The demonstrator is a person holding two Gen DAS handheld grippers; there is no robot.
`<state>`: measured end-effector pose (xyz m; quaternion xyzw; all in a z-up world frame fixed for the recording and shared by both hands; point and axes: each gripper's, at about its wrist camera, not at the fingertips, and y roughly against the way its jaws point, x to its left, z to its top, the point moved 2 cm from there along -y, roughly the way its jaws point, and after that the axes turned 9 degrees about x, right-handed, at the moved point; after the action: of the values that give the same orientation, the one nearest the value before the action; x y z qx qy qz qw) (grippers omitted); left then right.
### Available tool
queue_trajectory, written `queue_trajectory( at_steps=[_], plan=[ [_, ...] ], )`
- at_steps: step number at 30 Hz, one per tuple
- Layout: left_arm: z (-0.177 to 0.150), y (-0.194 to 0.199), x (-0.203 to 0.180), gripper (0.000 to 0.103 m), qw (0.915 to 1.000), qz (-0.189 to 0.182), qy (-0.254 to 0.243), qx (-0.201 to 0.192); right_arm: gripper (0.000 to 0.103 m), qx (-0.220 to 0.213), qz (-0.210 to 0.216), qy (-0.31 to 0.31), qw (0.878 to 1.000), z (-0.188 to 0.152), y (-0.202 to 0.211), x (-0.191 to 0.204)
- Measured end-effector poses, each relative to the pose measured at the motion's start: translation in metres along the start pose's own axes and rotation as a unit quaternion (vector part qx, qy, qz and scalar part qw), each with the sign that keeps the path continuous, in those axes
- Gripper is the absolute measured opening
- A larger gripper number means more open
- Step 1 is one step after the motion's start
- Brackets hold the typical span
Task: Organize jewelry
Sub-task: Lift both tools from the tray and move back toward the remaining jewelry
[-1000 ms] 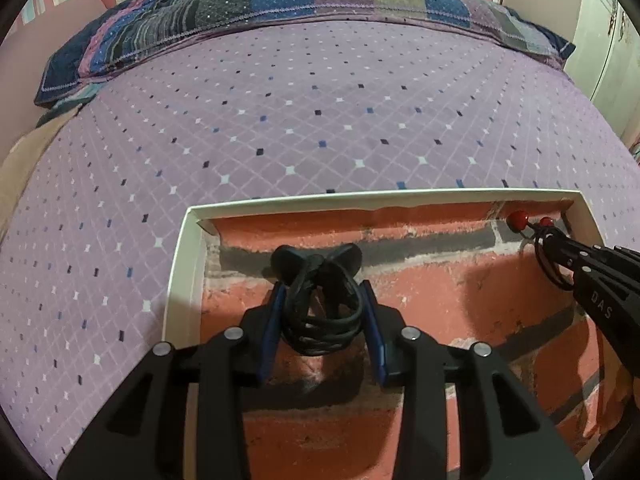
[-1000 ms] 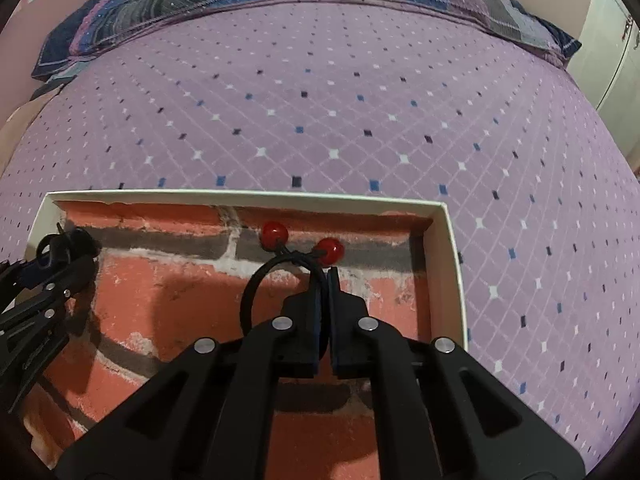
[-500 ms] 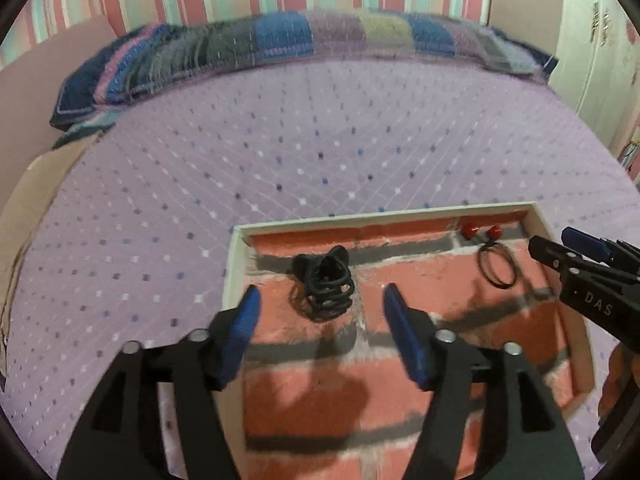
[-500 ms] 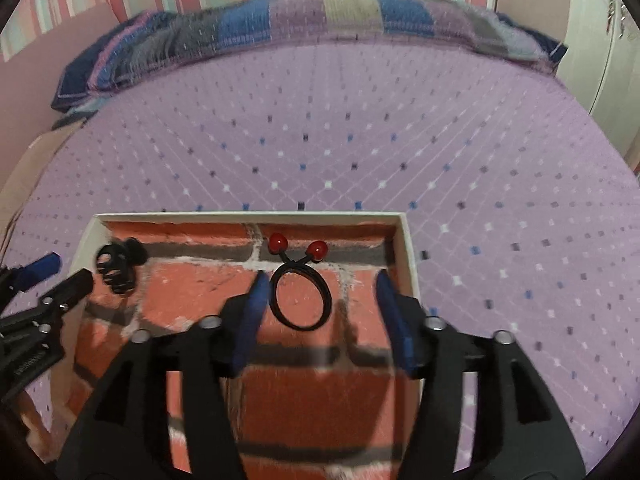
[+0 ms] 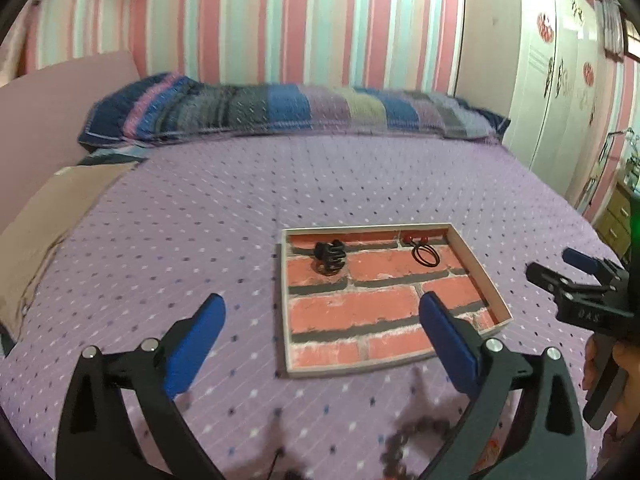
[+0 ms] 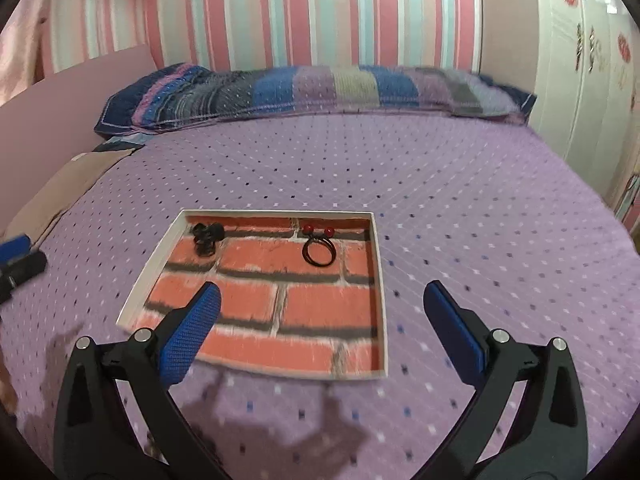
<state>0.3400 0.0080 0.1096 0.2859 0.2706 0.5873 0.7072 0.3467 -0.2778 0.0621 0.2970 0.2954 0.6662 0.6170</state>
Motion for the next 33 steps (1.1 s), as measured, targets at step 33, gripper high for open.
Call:
queue_trajectory(
  at_steps=[33],
  plan=[
    [-0.191,0.115,-0.028,0.095,0.9994,0.015,0.03,-0.008,0.099,-0.07,-0.057,-0.034,0.995,-0.198,0.165,-0.036]
  ],
)
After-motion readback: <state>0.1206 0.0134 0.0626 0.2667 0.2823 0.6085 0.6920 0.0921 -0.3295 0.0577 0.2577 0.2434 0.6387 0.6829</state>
